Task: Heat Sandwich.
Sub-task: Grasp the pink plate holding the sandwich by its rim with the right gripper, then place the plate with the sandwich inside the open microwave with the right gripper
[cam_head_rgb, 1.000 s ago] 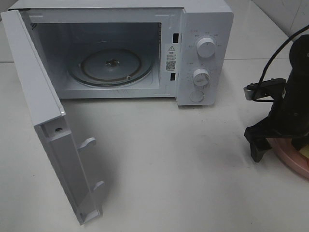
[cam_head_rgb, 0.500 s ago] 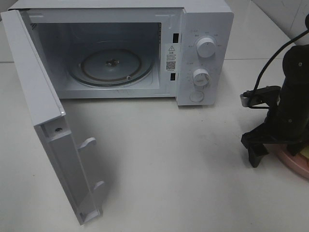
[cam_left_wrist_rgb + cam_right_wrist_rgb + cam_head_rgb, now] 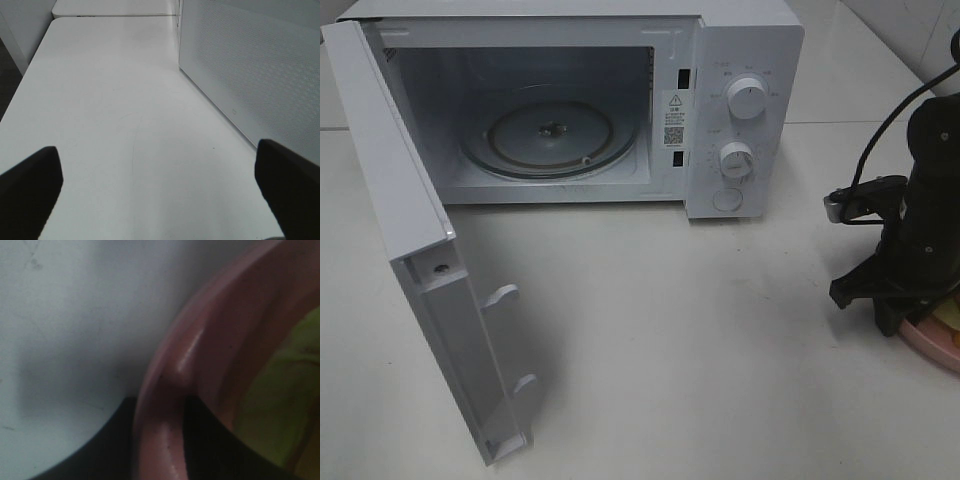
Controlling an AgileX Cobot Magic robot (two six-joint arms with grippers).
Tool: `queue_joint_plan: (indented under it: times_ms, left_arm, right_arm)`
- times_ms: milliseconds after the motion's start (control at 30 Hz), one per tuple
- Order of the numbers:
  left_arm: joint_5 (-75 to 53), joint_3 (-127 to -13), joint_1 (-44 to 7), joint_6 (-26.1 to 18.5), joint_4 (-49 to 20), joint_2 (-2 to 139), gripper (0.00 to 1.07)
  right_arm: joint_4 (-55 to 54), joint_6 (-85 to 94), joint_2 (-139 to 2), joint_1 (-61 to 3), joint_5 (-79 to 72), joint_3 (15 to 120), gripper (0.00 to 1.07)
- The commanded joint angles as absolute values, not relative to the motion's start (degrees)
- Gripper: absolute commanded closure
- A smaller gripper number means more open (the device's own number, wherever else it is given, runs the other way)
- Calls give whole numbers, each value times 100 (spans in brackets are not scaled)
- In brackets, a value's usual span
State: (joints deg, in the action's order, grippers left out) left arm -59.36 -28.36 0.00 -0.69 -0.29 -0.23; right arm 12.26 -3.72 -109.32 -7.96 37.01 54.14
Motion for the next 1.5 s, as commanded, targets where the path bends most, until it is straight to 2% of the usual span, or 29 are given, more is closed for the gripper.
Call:
queue_joint_plan:
  times_ms: [33, 1367, 1500]
  left_arm:
    - [-5884, -2819, 0, -63, -63, -178, 1]
    - [-5884, -2819, 0, -63, -63, -178, 1]
    - [-5884, -2819, 0, -63, -63, -178, 1]
  right_arm:
    - [1215, -619, -10961, -796, 3696, 5432, 107]
    - [1318, -642, -10961, -814, 3890, 5432, 107]
    - [1530, -848, -10949, -963, 4005, 5432, 107]
